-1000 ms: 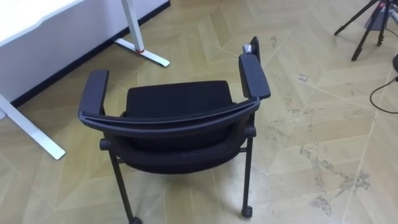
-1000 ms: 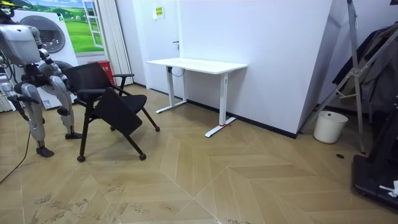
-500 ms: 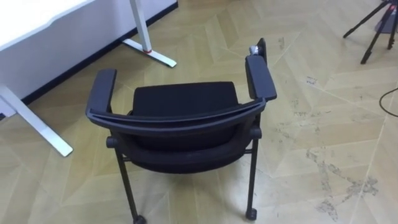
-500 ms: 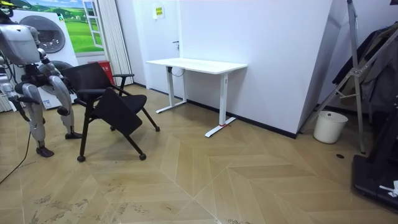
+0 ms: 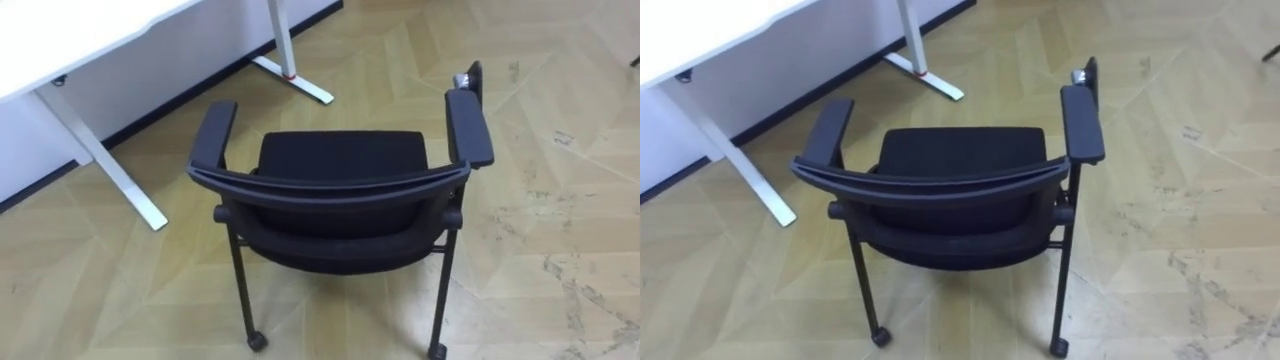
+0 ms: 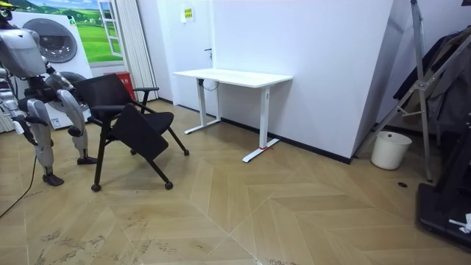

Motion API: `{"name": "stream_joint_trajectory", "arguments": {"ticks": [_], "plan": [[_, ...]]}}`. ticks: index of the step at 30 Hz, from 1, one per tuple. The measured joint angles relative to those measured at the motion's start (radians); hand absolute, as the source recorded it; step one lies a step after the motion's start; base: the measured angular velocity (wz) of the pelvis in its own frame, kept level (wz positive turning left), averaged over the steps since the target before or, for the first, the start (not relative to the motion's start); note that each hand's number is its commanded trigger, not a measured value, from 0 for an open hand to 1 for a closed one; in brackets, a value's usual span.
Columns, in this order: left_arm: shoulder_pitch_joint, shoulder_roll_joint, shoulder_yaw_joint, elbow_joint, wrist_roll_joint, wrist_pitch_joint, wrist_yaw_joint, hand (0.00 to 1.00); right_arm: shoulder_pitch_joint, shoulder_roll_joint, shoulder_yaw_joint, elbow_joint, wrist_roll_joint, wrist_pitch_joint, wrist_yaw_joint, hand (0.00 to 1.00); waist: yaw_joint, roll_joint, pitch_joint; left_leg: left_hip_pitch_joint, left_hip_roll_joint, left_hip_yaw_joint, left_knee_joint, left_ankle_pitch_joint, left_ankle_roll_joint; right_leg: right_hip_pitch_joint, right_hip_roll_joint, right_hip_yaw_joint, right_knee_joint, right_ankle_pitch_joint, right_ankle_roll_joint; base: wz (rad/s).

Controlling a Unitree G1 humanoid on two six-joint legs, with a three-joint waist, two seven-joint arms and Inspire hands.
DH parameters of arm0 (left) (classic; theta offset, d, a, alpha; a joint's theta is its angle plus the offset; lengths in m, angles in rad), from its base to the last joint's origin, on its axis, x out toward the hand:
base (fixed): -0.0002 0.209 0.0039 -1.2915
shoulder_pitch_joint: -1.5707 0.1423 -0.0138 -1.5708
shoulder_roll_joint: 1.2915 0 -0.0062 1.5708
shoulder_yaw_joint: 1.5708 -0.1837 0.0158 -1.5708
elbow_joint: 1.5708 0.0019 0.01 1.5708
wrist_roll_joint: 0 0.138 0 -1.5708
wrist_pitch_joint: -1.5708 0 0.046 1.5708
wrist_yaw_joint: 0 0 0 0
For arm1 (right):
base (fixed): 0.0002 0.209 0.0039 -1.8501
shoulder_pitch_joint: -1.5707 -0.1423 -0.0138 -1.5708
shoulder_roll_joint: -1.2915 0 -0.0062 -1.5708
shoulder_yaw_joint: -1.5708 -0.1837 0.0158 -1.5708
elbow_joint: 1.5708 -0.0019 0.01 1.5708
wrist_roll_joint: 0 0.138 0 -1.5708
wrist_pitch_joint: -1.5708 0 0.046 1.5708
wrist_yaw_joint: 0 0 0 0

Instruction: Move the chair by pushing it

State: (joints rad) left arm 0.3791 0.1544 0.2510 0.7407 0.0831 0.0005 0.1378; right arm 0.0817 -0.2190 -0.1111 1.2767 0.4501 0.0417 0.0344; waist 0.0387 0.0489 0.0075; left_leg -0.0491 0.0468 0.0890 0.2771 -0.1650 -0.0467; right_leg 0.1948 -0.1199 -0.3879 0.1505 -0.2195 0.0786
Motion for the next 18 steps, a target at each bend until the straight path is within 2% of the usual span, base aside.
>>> {"name": "stream_joint_trajectory", "arguments": {"ticks": [3,5,6,7,8,11,14,18], "plan": [[0.000,0.007,0.000,-0.180,0.081,-0.013,0.035,0.00,-0.006,-0.003,-0.012,-0.004,0.004,-0.010,-0.001,0.00,0.000,0.008,0.0008,-0.005,-0.003,-0.005,0.000,0.004,0.002,-0.001,-0.001,0.000,0.000,0.000,0.000,0.06],[0.001,0.026,0.001,-0.351,0.158,-0.017,0.059,0.00,-0.010,-0.003,-0.022,-0.001,0.005,-0.021,0.000,0.00,-0.001,0.015,-0.0005,-0.009,-0.005,-0.011,0.000,0.008,0.002,-0.002,-0.001,-0.002,-0.001,0.000,0.000,0.06],[-0.001,0.030,0.001,-0.393,0.181,-0.019,0.070,0.00,-0.011,-0.003,-0.025,-0.001,0.005,-0.024,0.000,0.00,0.000,0.013,0.0009,-0.010,-0.005,-0.012,-0.001,0.009,0.003,-0.002,-0.001,0.000,-0.002,0.000,0.000,0.05],[-0.014,0.038,0.003,-0.456,0.233,-0.030,0.096,0.00,-0.011,-0.004,-0.033,-0.001,0.005,-0.030,-0.001,0.00,0.004,0.022,-0.0015,-0.009,-0.005,-0.011,-0.002,0.010,0.003,-0.003,-0.001,0.004,-0.002,0.000,0.000,0.00],[-0.032,0.041,0.009,-0.503,0.267,-0.040,0.118,0.00,-0.010,-0.007,-0.033,-0.001,0.005,-0.033,-0.001,0.00,0.007,0.024,0.0001,-0.007,-0.006,-0.009,-0.004,0.010,0.003,-0.003,-0.002,0.005,-0.002,0.000,0.000,-0.03],[-0.065,0.043,0.022,-0.600,0.328,-0.045,0.161,0.00,-0.009,-0.005,-0.033,0.010,0.003,-0.046,0.000,0.00,0.004,0.031,-0.0021,-0.008,-0.006,-0.009,-0.004,0.011,0.003,-0.003,-0.002,0.002,-0.006,0.000,0.000,0.00],[-0.072,0.044,0.022,-0.787,0.433,-0.056,0.218,0.00,0.011,-0.002,-0.031,0.014,0.017,-0.049,0.000,0.00,0.006,0.031,-0.0026,-0.007,-0.008,-0.008,-0.008,0.011,0.002,0.000,-0.001,0.012,-0.015,0.000,0.000,0.00],[-0.099,0.049,0.022,-0.869,0.525,-0.074,0.258,0.00,0.014,-0.002,-0.031,0.038,0.015,-0.056,0.001,0.00,0.001,0.031,-0.0028,-0.007,-0.008,-0.008,-0.009,0.011,0.002,-0.002,-0.001,0.017,-0.016,0.000,0.000,0.00]]}}
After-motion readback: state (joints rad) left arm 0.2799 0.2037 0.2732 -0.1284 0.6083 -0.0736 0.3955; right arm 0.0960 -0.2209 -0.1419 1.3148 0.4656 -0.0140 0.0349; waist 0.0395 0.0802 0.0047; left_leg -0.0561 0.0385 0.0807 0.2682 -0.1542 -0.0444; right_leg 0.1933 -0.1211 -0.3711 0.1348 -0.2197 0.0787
